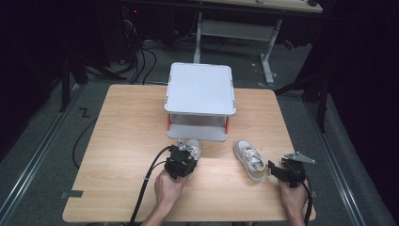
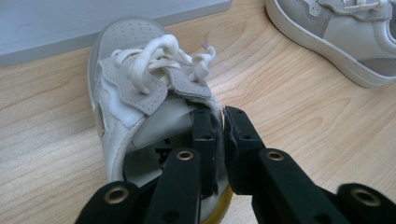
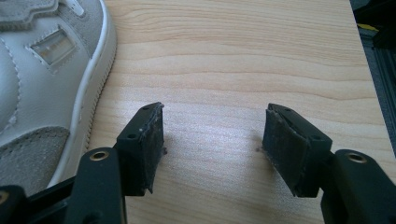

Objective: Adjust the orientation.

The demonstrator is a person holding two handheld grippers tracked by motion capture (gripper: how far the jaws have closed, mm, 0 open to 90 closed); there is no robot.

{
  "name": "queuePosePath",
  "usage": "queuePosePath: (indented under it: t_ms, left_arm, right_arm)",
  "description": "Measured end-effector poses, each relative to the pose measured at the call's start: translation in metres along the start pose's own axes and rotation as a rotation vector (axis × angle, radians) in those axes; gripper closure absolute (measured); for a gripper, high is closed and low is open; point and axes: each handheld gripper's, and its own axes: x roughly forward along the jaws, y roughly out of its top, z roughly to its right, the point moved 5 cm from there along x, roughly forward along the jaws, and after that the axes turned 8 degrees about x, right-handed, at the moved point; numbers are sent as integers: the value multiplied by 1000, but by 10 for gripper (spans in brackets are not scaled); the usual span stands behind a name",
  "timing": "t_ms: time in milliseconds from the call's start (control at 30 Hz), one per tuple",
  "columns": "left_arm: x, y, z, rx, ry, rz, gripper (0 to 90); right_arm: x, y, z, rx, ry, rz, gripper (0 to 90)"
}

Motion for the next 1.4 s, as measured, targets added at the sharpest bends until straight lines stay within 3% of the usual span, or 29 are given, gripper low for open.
queuePosePath:
  t_ms: [100, 200, 533, 667, 900, 1400]
  left_arm:
    - [0, -1, 0, 2, -9, 4, 797]
    - [0, -1, 0, 9, 18, 19, 750]
    - [-5, 0, 1, 7, -69, 41, 478]
    - [-14, 2, -1, -9, -77, 77, 452]
    - [-32, 6, -12, 8, -55, 120, 422]
    - [-69, -1, -53, -1, 36, 218, 406]
  right_arm:
    - [0, 0, 0, 0, 0, 0, 382]
    - [0, 0, 0, 3, 0, -1, 382]
    - [0, 0, 0, 3, -1, -1, 382]
    - [0, 0, 0, 2, 0, 0, 382]
    - [0, 0, 0, 5, 0, -2, 381]
    - [1, 0, -1, -9, 13, -7, 337]
